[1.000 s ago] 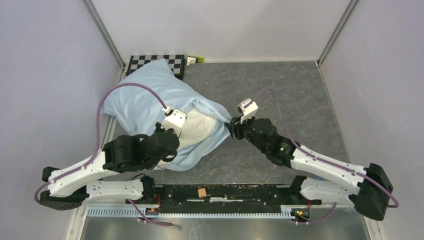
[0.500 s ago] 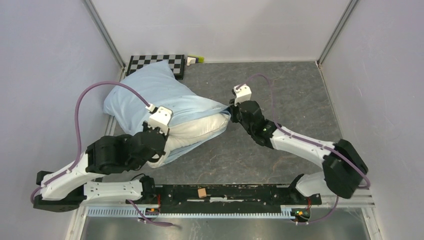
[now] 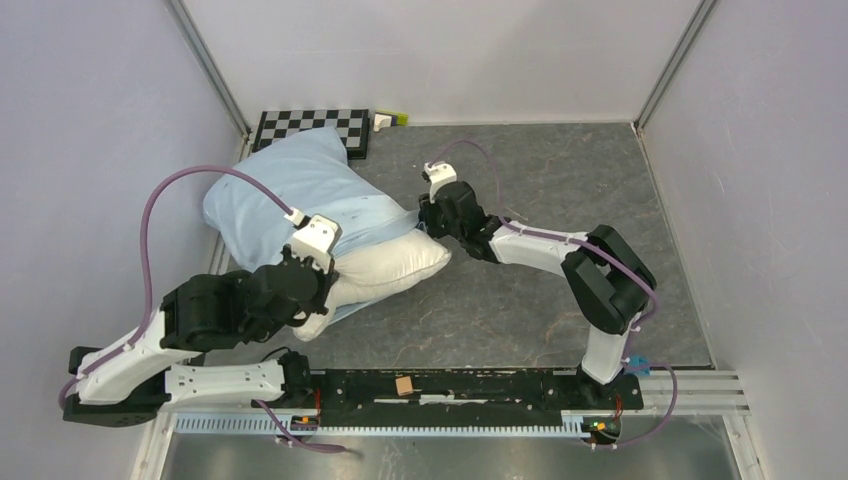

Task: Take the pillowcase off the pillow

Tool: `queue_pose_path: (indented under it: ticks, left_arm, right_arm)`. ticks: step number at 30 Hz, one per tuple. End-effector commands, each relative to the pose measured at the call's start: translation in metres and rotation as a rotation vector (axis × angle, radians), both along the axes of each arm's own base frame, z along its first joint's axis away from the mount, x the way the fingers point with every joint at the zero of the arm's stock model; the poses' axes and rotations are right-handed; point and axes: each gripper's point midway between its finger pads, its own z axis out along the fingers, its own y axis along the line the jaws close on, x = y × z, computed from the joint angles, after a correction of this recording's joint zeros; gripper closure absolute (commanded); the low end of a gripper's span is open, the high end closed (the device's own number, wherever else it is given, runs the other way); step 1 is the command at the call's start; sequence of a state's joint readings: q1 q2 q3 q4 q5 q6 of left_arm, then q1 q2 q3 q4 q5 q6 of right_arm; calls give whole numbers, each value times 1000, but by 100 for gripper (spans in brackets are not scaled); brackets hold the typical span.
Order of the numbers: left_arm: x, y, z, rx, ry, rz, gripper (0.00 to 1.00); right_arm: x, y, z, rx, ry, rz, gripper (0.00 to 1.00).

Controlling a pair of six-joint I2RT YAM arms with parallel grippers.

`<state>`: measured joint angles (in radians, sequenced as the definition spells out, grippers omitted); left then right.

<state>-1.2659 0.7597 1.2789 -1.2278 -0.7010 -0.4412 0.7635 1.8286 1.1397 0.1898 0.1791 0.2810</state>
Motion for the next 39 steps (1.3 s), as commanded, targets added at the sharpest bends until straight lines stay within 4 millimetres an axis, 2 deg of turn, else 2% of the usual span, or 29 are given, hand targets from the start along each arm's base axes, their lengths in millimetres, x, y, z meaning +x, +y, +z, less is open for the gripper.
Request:
queue_pose_path:
  ticks: [1, 4, 5, 7, 10, 12, 16, 18, 20, 24, 28, 31, 33, 37, 39]
  left_arm:
    - [1, -11, 41, -218, -44, 3, 98]
    - [2, -19, 32, -198, -29, -5, 98]
    - [2, -23, 29, -194, -24, -10, 98]
    - [3, -31, 25, -186, -17, -19, 98]
    - [4, -41, 25, -190, -17, -34, 98]
    - [5, -47, 26, -192, -17, -44, 98]
    - [7, -60, 24, -186, -10, -61, 98]
    - [8, -65, 23, -186, -8, -64, 98]
    - [9, -69, 23, -187, -7, -66, 98]
    - [11, -76, 22, -191, -6, -64, 98]
    - [11, -87, 16, -185, 5, -80, 98]
    - [12, -96, 9, -185, 15, -88, 98]
    - [13, -104, 4, -188, 19, -95, 98]
    - [16, -121, -1, -189, 26, -111, 98]
    - [18, -128, -3, -186, 28, -117, 98]
  right_arm:
    - [13, -45, -12, -15, 69, -70, 54]
    - [-1, -58, 16, 19, 7, -23, 32]
    - [-7, -61, 32, 30, -30, -6, 26]
    - [-23, -71, 55, 34, -84, 28, 19]
    - [-41, -94, 85, 21, -147, 15, 11]
    - [-51, -114, 97, -7, -173, -28, 7]
    - [-70, -153, 113, -31, -205, -140, 2]
    - [-79, -163, 121, -18, -204, -165, 2]
    - [-91, -158, 130, 35, -195, -121, 2]
    - [-128, -123, 150, 298, -135, 52, 2]
    - [-145, -122, 166, 569, -9, -40, 2]
    - [-150, -129, 151, 712, 169, -209, 2]
    - [-157, -124, 137, 776, 299, -256, 2]
    - [-180, -92, 115, 954, 532, -165, 2]
    - [-188, -82, 105, 1020, 584, -132, 2]
